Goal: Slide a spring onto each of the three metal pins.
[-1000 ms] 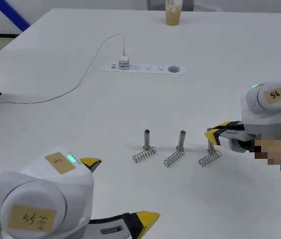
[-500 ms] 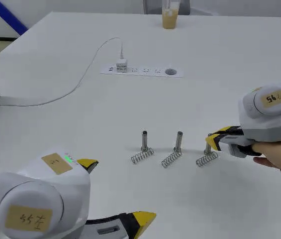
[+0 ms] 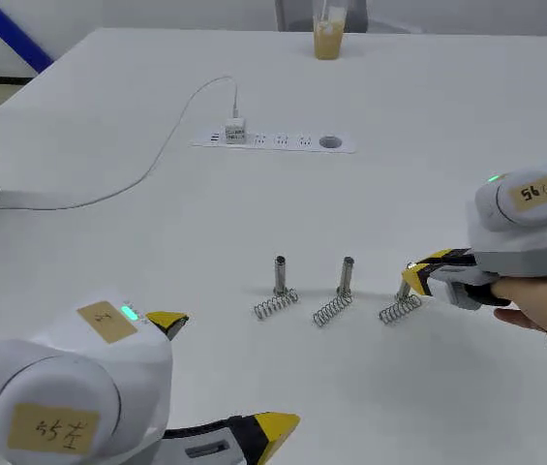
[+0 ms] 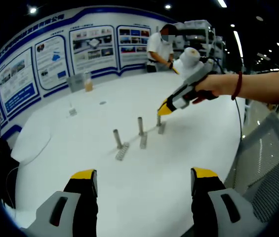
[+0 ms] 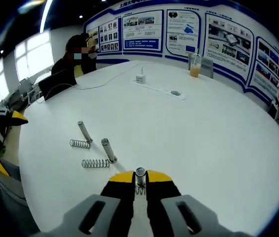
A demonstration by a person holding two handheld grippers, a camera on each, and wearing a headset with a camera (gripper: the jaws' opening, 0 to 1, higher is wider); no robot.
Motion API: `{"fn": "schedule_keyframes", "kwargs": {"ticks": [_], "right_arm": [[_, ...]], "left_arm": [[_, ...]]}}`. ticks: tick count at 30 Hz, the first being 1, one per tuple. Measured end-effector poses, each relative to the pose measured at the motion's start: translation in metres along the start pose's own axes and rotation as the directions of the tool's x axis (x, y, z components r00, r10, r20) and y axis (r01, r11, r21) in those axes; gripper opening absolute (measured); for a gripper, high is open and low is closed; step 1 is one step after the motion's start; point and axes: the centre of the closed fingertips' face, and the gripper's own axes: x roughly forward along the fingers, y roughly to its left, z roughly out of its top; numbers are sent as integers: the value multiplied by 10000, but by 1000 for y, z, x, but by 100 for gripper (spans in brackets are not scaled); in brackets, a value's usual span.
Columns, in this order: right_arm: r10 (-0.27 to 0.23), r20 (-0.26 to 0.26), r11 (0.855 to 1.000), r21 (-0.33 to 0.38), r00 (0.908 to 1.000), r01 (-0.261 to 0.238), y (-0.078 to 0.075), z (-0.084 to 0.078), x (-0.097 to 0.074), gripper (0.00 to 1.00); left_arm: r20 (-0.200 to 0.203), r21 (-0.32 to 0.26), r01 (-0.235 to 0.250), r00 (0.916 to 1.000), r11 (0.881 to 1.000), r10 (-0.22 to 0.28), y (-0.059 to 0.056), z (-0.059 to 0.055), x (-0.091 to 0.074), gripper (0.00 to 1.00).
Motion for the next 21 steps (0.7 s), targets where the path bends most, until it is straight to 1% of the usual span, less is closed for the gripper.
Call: {"fn": "schedule_keyframes", "kwargs": {"ticks": [2, 5, 9, 11, 13, 15, 21], "right_arm": [[1, 92, 9999, 103, 10000, -2, 0, 2, 0, 10], [-12, 188, 9999, 122, 9998, 10, 0, 4, -1, 17], [-56, 333, 10000, 37, 9994, 54, 1, 7, -5, 20], [30, 473, 9999, 107, 9989, -35, 3, 9, -7, 23], [170, 740, 9998, 122, 9971, -180, 6, 13, -12, 23], [290, 1017, 9994, 153, 9944, -307, 8, 17, -16, 26], [589, 1460, 9981, 88, 9875, -608, 15, 23, -28, 34]], "left_arm": [[-9, 23, -7, 10000, 10000, 7, 0, 0, 0, 79], [-49, 137, -33, 10000, 9999, 34, 1, -1, 0, 79], [-79, 224, -23, 10000, 9997, 25, 1, -1, 1, 78], [-64, 261, -20, 10000, 9997, 22, 2, 0, 1, 78], [-20, 314, -7, 10000, 9995, 8, 3, 1, 2, 77], [-16, 348, -17, 10000, 9994, 17, 5, 2, 3, 77], [-42, 472, -33, 10000, 9989, 35, 10, 3, 7, 76]]}}
